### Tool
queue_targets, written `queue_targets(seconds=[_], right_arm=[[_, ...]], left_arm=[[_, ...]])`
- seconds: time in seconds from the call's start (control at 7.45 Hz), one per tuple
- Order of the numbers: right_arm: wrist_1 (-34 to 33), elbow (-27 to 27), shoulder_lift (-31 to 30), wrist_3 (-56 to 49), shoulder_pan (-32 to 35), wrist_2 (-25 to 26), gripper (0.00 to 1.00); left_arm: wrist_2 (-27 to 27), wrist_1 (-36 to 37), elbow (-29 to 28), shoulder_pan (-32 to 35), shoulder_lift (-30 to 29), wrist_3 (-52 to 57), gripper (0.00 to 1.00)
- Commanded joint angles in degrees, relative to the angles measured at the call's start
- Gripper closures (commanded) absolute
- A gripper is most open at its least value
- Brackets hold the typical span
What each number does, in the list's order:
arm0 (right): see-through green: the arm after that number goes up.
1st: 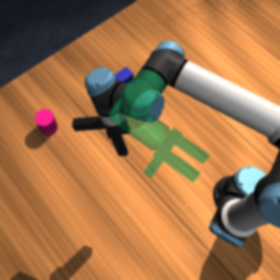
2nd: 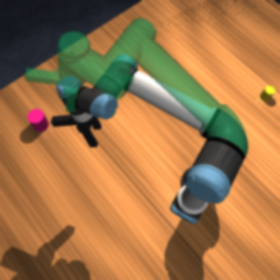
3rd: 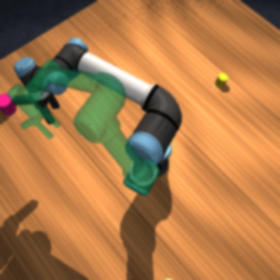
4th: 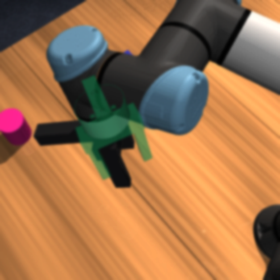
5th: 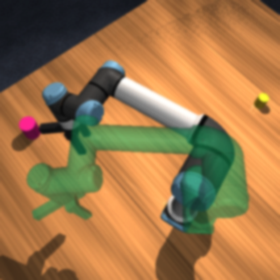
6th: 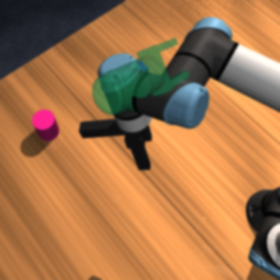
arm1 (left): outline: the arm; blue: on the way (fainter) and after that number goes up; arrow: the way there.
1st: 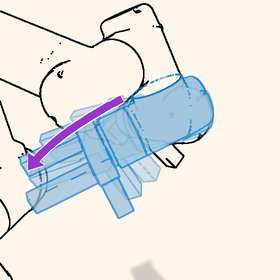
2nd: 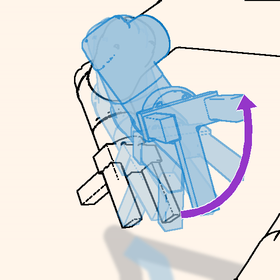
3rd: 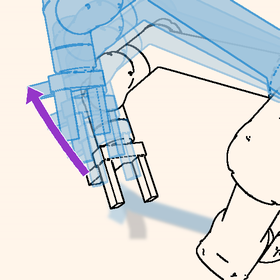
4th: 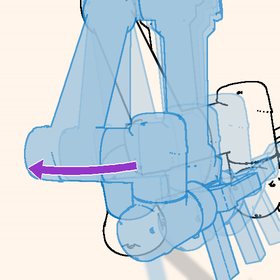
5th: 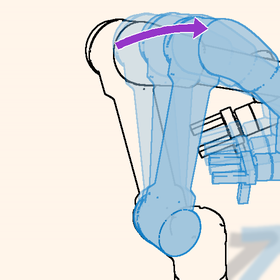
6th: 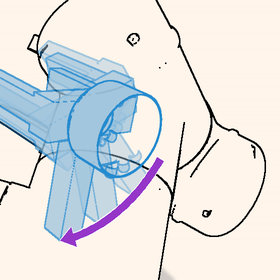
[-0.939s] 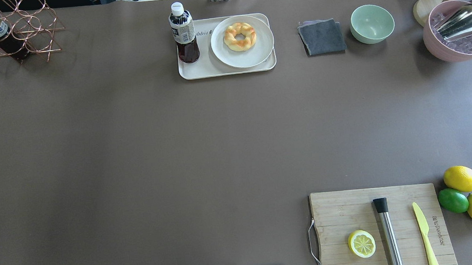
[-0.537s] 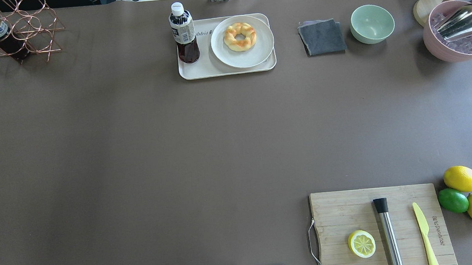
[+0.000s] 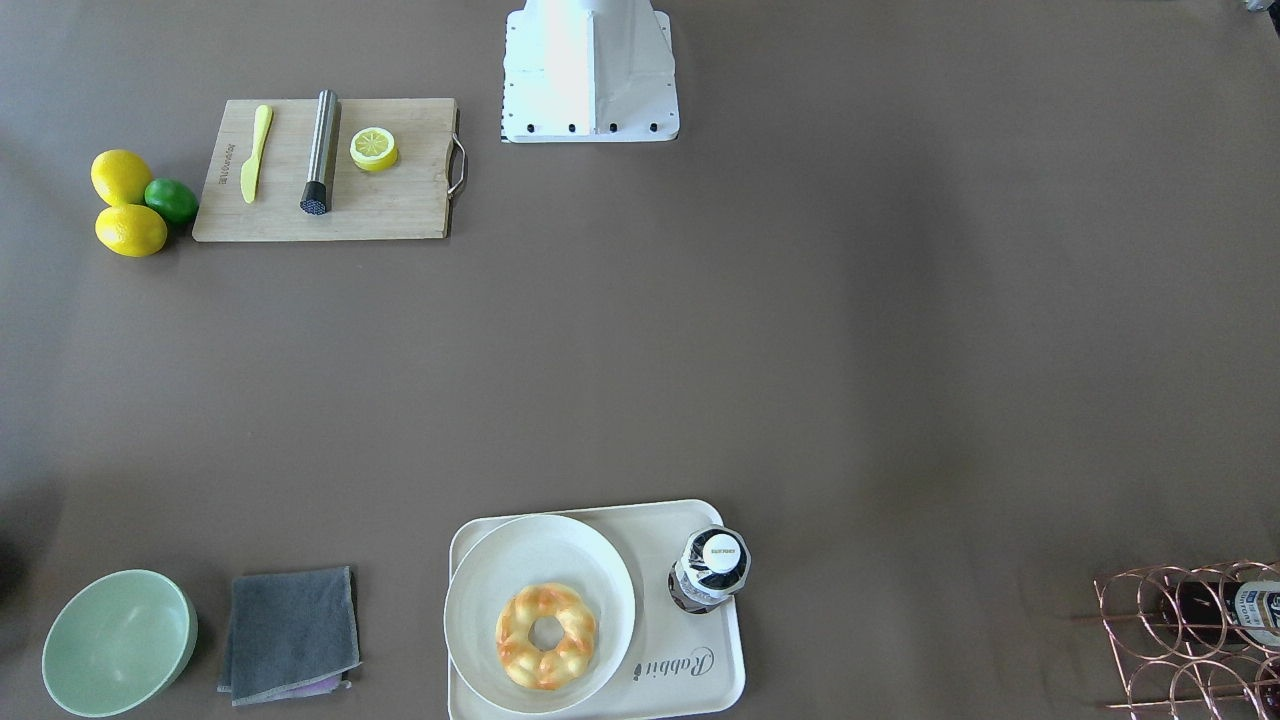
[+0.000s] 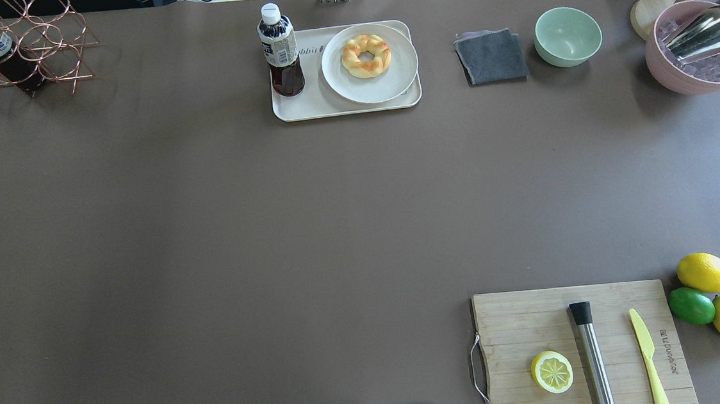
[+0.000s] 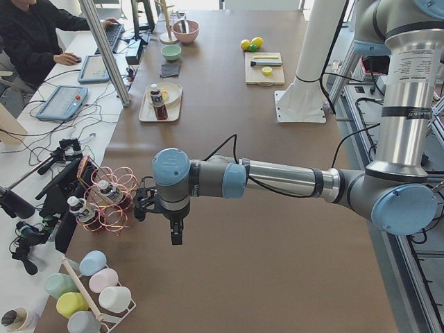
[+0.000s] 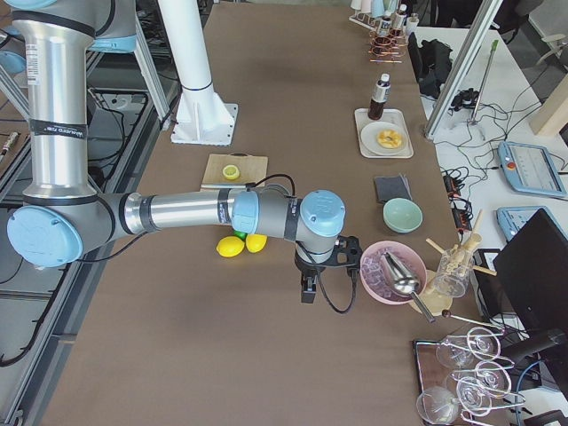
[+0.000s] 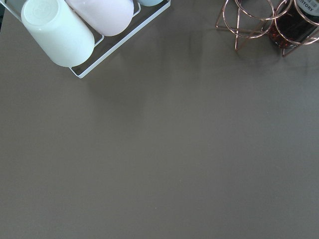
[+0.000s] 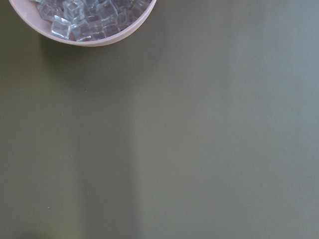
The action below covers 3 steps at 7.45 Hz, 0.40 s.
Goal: Place donut on tray
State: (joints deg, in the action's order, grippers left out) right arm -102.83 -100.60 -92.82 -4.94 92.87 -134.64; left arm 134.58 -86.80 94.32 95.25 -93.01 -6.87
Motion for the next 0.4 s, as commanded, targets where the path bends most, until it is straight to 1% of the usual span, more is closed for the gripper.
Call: queue_targets(seconds=[0.0, 0.27], right_arm=[[0.0, 0.1, 0.5, 0.1, 0.3, -0.1, 0.00], [0.0, 0.0, 0.9, 0.1, 0.3, -0.4, 0.00]], left_arm=[[0.0, 0.1, -0.3, -0.1, 0.1, 0.0, 0.02], [-0.1, 0.1, -0.4, -0.1, 0.1, 0.0, 0.02]])
